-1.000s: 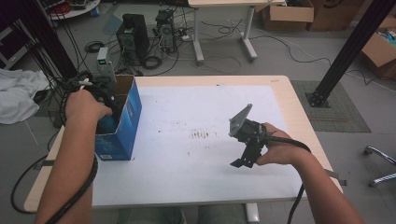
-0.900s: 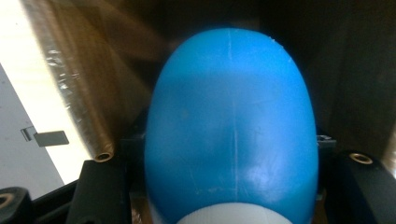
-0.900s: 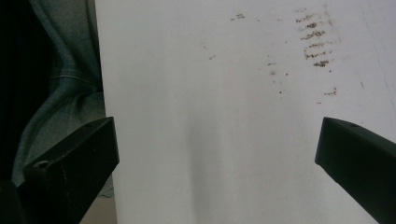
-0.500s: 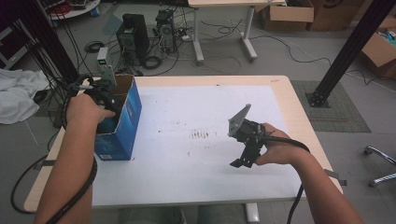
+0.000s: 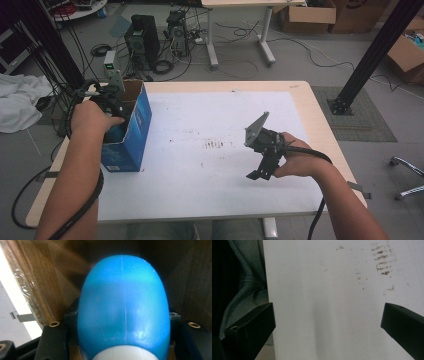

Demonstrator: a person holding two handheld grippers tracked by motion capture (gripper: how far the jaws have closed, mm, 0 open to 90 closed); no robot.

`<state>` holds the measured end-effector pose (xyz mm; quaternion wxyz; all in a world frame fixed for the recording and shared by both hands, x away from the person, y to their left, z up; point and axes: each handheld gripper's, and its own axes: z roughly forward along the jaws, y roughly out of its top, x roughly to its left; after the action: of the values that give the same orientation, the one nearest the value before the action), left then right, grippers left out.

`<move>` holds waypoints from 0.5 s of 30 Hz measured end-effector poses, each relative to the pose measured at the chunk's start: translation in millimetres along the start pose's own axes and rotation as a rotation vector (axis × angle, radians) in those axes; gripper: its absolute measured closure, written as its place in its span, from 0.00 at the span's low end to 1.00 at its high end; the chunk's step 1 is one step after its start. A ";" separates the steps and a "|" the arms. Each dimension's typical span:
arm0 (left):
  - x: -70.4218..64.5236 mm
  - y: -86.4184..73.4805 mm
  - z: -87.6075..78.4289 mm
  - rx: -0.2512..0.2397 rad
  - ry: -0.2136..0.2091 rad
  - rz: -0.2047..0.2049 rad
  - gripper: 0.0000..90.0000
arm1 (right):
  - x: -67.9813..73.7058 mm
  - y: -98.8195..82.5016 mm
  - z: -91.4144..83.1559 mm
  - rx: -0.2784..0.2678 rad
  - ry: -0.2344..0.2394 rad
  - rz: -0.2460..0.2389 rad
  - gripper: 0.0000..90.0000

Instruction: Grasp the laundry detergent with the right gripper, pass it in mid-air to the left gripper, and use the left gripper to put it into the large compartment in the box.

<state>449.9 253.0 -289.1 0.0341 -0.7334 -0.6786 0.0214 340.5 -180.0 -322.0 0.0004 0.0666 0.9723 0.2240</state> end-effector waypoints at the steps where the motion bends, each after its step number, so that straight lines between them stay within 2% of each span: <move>1: -0.4 0.0 -1.6 -0.001 0.000 0.004 0.41 | 0.2 -0.2 -0.1 0.001 -0.001 0.000 0.00; 15: -5.4 -3.7 -22.1 -0.033 0.011 0.019 0.32 | 2.8 0.5 -1.9 -0.009 -0.005 -0.005 0.00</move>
<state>447.5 247.4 -266.9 0.0253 -0.7403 -0.6718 0.0065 337.7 -180.0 -320.0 0.0040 0.0648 0.9714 0.2283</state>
